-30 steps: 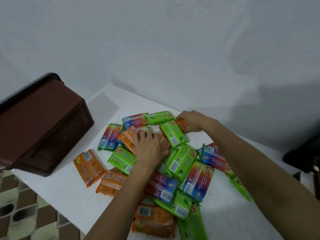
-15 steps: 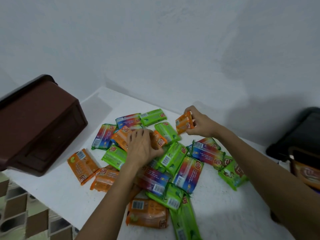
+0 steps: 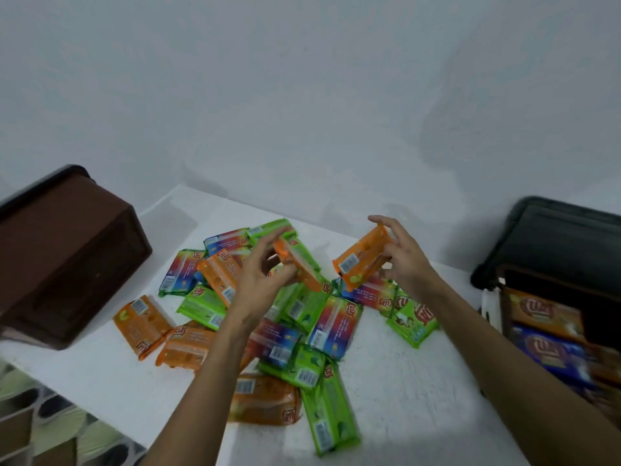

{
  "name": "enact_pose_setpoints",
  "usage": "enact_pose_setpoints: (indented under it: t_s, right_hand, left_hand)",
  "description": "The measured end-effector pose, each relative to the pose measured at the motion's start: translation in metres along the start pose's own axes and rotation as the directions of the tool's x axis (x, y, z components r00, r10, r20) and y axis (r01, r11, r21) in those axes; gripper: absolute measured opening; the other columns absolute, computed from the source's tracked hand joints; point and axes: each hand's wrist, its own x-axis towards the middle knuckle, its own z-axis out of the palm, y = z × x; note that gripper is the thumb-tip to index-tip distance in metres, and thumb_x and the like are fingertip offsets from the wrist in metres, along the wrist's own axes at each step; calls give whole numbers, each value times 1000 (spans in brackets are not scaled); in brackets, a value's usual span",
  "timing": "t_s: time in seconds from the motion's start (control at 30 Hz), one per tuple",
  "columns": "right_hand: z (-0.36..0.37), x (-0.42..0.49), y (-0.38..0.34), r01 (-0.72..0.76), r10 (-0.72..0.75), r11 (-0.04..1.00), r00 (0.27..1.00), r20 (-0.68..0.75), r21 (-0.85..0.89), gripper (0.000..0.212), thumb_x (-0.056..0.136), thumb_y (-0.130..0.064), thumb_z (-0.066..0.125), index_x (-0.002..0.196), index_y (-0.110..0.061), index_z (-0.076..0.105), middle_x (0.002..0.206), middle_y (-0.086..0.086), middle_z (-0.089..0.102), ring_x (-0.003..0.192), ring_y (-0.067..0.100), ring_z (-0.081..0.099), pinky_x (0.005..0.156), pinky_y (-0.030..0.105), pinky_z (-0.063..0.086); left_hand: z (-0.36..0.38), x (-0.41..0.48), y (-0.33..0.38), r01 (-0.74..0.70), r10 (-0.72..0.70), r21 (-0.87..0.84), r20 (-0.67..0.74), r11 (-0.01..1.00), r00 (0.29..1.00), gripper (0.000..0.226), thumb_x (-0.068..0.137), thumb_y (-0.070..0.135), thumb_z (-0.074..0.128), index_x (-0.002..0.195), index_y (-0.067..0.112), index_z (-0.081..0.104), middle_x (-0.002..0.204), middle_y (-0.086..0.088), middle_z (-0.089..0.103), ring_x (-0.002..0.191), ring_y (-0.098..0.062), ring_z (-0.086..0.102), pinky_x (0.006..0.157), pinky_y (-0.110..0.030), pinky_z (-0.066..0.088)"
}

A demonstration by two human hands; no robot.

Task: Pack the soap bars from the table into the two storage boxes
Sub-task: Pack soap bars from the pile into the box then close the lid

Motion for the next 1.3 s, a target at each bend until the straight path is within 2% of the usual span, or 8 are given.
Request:
enact_pose_setpoints:
  t_s: [0.13, 0.23, 0.33, 0.43, 0.63, 0.8, 0.97, 1.3]
  right_hand:
    - [-11, -25, -6, -33, 74, 910, 994, -83, 414, 48, 90, 7, 27, 113, -16, 62, 97, 9, 54, 80, 19, 56, 59, 37, 54]
    - [-25, -44, -11, -97, 166, 742, 985, -42, 663, 16, 90, -25, 57, 103, -17, 58, 93, 4, 55, 73, 15, 42, 53, 25, 42]
    - [-39, -68, -16, -139, 179, 568, 983, 43, 811, 77, 58, -58, 82, 117, -18, 55, 115, 11, 47, 71, 13, 35, 50, 23, 38]
    - [-58, -93, -20, -145, 134, 502, 987, 89, 853, 103, 56, -73, 72, 136, -14, 44, 145, 21, 33, 77, 18, 47, 57, 22, 37]
    - [-101, -130, -22, -124, 46, 497, 992, 117, 859, 55, 74, -60, 62, 104, -15, 57, 139, 30, 46, 113, 39, 58, 81, 33, 46]
    - [-139, -153, -20, -10, 101, 663, 992, -77, 749, 40, 99, -39, 42, 127, -12, 49, 133, 21, 58, 116, 39, 61, 91, 41, 51]
    - [-179, -175, -15, 110, -3, 969, 902, -433, 222, 29, 103, -21, 45, 131, -24, 47, 114, 15, 57, 86, 19, 70, 74, 44, 60]
    - [-276, -215, 13, -23, -150, 968, 745, -650, -249, 14, 100, -18, 49, 110, -19, 59, 115, 4, 58, 100, 19, 64, 70, 39, 62]
  left_hand:
    - [23, -8, 6, 37, -39, -96, -16, 995, 999, 44, 91, -7, 52, 122, 23, 59, 111, -22, 60, 102, -28, 64, 83, -37, 58]
    - [46, -13, 6, 69, -72, -175, -16, 982, 997, 36, 91, -7, 53, 117, 17, 58, 111, -12, 66, 103, -27, 66, 83, -39, 57]
    - [73, -18, 8, 85, -98, -259, -38, 962, 994, 32, 90, -9, 50, 112, 13, 57, 113, -12, 65, 97, -23, 66, 80, -38, 58]
    - [99, -21, 7, 92, -110, -350, -30, 932, 994, 29, 90, -9, 48, 106, 14, 56, 119, -14, 63, 89, -19, 65, 67, -31, 57]
    - [150, -29, 13, 108, -114, -499, 18, 860, 993, 36, 67, 0, 52, 100, 15, 57, 113, -11, 65, 80, -15, 65, 59, -28, 54]
    - [187, -36, 14, 151, -143, -550, 59, 821, 988, 33, 81, -8, 46, 102, 16, 55, 121, -13, 63, 96, -25, 61, 74, -35, 58]
    - [226, -46, 19, 162, -129, -498, 100, 852, 987, 38, 88, -12, 41, 110, 15, 54, 110, -5, 66, 93, -20, 64, 84, -40, 57]
    - [304, -58, 15, 173, -146, -399, 99, 901, 984, 40, 93, -7, 45, 123, 17, 57, 119, -11, 61, 110, -25, 63, 84, -39, 58]
